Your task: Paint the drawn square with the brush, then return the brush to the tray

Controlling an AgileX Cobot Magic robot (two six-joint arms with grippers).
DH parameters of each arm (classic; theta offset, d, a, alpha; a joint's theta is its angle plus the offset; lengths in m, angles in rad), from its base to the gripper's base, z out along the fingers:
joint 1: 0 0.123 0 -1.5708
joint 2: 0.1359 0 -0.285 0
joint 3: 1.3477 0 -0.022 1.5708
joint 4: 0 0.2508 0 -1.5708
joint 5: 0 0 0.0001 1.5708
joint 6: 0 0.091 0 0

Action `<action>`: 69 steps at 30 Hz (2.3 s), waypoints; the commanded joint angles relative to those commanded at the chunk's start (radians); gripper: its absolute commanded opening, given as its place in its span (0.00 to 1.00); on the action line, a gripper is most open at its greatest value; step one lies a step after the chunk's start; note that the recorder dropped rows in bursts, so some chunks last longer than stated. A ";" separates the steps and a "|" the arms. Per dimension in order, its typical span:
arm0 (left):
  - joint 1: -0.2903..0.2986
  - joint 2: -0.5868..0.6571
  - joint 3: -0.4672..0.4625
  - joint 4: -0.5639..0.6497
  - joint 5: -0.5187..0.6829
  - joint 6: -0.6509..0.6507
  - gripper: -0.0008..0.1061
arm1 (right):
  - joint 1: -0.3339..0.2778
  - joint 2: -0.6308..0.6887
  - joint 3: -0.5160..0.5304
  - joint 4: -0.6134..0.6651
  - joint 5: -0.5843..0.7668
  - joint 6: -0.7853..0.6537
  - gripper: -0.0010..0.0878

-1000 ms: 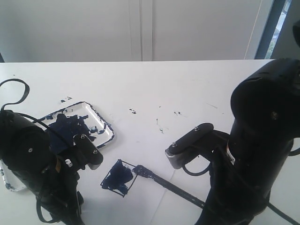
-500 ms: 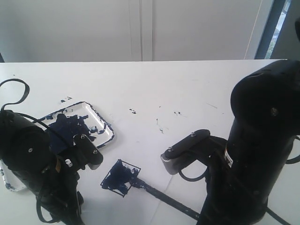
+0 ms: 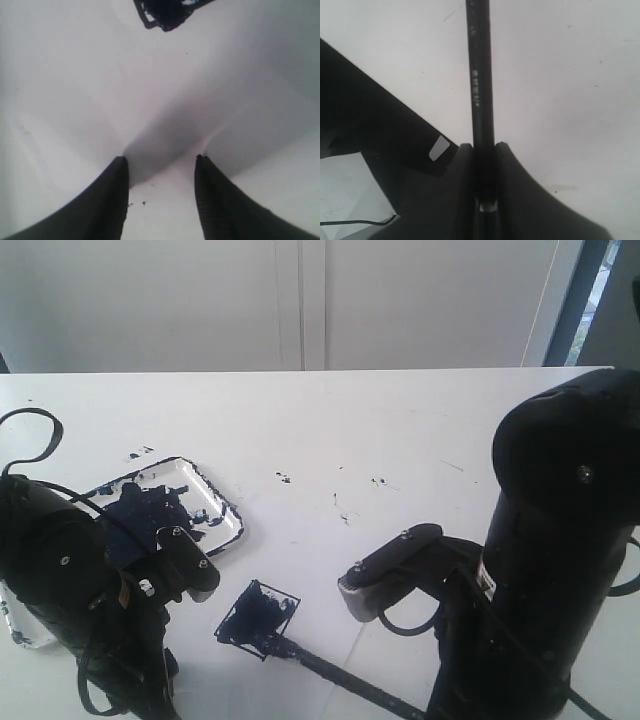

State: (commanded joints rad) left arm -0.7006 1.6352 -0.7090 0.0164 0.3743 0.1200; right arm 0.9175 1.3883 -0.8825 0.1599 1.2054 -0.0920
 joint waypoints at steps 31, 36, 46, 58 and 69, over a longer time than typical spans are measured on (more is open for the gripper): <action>0.000 0.000 0.000 0.000 0.002 0.000 0.46 | 0.000 0.000 0.000 0.035 0.000 -0.019 0.01; 0.000 0.000 0.000 0.000 0.002 0.000 0.46 | 0.000 0.000 0.000 0.028 0.010 -0.021 0.01; 0.000 0.000 0.000 0.000 0.006 0.000 0.46 | 0.000 0.000 0.000 -0.137 -0.011 0.092 0.01; 0.000 0.000 0.000 0.000 0.006 0.000 0.46 | 0.000 0.000 0.000 -0.160 -0.084 0.117 0.01; 0.000 0.000 0.000 0.000 0.004 0.000 0.46 | 0.000 0.059 0.000 -0.149 -0.141 0.117 0.01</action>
State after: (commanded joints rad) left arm -0.7006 1.6352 -0.7090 0.0164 0.3786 0.1200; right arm 0.9175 1.4469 -0.8825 0.0111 1.0640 0.0251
